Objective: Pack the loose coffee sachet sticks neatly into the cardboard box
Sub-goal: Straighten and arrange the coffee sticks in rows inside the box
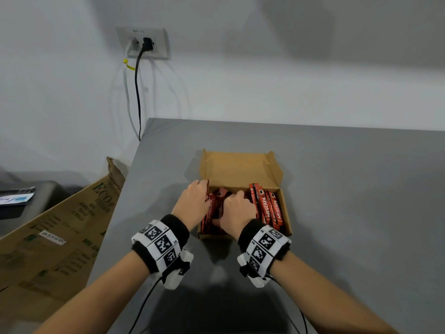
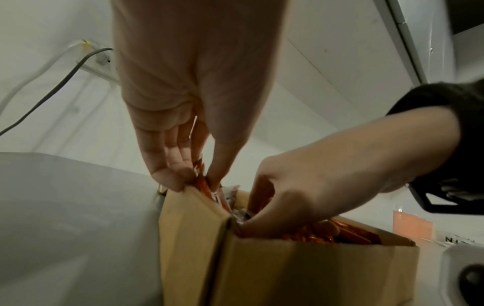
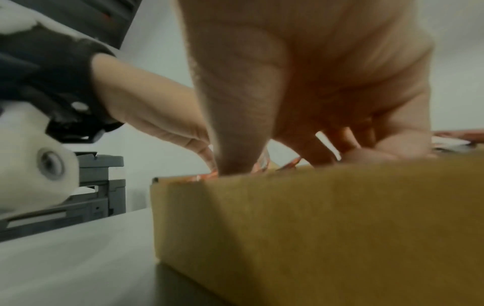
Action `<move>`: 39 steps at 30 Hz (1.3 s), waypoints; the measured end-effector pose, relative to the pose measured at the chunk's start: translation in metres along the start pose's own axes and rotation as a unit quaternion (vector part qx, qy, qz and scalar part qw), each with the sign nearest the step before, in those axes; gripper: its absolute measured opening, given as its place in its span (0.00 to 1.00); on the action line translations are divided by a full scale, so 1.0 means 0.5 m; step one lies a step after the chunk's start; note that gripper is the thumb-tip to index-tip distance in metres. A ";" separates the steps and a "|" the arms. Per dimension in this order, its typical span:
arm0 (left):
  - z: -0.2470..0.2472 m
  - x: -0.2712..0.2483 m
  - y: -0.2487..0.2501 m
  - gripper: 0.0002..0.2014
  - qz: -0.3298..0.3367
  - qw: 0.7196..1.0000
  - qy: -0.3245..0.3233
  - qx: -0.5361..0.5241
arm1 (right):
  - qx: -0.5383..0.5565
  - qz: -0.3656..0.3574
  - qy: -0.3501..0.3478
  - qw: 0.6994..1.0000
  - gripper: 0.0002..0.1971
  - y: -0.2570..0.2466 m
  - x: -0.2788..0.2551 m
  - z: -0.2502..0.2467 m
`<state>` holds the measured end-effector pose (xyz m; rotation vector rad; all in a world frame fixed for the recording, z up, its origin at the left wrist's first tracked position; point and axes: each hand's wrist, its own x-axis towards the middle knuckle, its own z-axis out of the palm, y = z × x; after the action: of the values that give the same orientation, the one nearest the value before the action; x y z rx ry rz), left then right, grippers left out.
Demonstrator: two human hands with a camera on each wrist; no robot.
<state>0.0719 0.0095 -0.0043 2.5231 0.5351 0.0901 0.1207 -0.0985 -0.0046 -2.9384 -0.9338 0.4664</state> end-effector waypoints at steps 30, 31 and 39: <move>0.004 0.000 -0.006 0.15 0.014 1.000 -0.008 -0.006 | 0.200 0.107 0.090 0.970 0.18 0.196 -0.004 -0.044; 0.004 0.000 -0.006 0.15 0.013 1.000 -0.009 -0.006 | 0.201 0.107 0.089 0.970 0.18 0.193 -0.004 -0.042; 0.004 -0.002 -0.004 0.15 0.020 1.000 -0.007 -0.002 | 0.181 0.111 0.082 0.974 0.27 0.204 -0.004 -0.053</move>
<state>0.0706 0.0098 -0.0070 2.5298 0.4791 0.0892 0.1839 -0.1814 0.0098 -2.7003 -0.4462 0.3476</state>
